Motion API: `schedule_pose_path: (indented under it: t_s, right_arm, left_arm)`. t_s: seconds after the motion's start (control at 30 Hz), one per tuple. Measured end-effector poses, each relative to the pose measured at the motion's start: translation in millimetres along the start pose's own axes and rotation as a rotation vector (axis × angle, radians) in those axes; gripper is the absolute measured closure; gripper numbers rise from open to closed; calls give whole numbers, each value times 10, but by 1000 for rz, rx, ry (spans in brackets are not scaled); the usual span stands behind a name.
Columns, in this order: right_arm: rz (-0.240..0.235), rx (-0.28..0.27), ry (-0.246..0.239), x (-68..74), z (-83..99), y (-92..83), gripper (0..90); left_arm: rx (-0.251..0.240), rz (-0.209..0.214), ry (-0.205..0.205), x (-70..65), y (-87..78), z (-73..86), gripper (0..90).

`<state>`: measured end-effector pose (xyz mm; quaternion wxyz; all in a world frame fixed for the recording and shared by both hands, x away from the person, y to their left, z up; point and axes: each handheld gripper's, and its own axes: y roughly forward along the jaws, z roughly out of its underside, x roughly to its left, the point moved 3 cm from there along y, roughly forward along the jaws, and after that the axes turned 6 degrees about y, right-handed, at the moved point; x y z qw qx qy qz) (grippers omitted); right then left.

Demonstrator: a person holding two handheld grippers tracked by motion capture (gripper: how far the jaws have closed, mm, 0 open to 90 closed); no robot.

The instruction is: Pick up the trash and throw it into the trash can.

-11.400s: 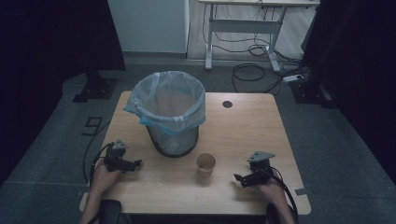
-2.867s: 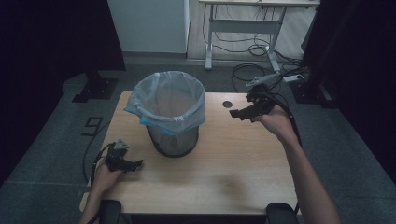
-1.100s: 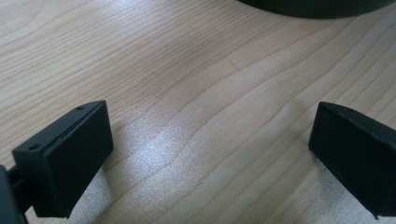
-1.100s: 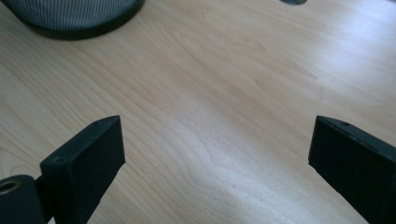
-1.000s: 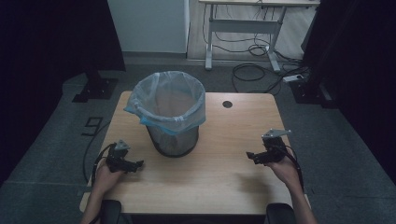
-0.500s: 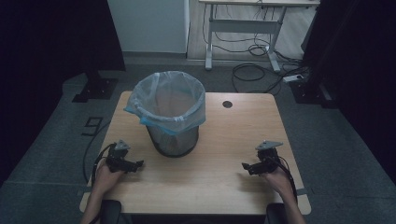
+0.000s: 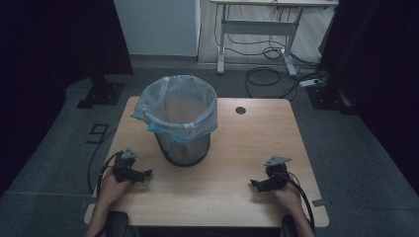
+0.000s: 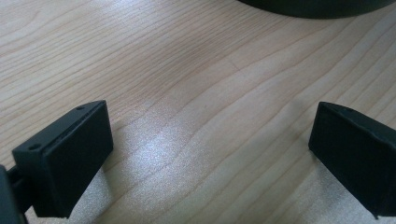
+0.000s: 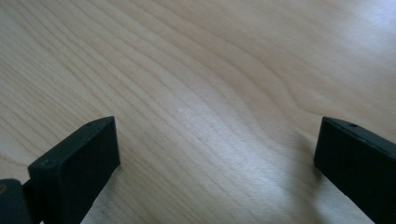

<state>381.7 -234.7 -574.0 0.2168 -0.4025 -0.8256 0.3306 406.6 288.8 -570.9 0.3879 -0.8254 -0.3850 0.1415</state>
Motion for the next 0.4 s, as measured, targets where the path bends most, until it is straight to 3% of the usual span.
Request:
schedule_pose_path:
  t_s: [0.4]
  right_arm:
    - [8,-41,-14,81,37,38,0]
  left_arm:
    - [0,0,0,-1,0,-1,0]
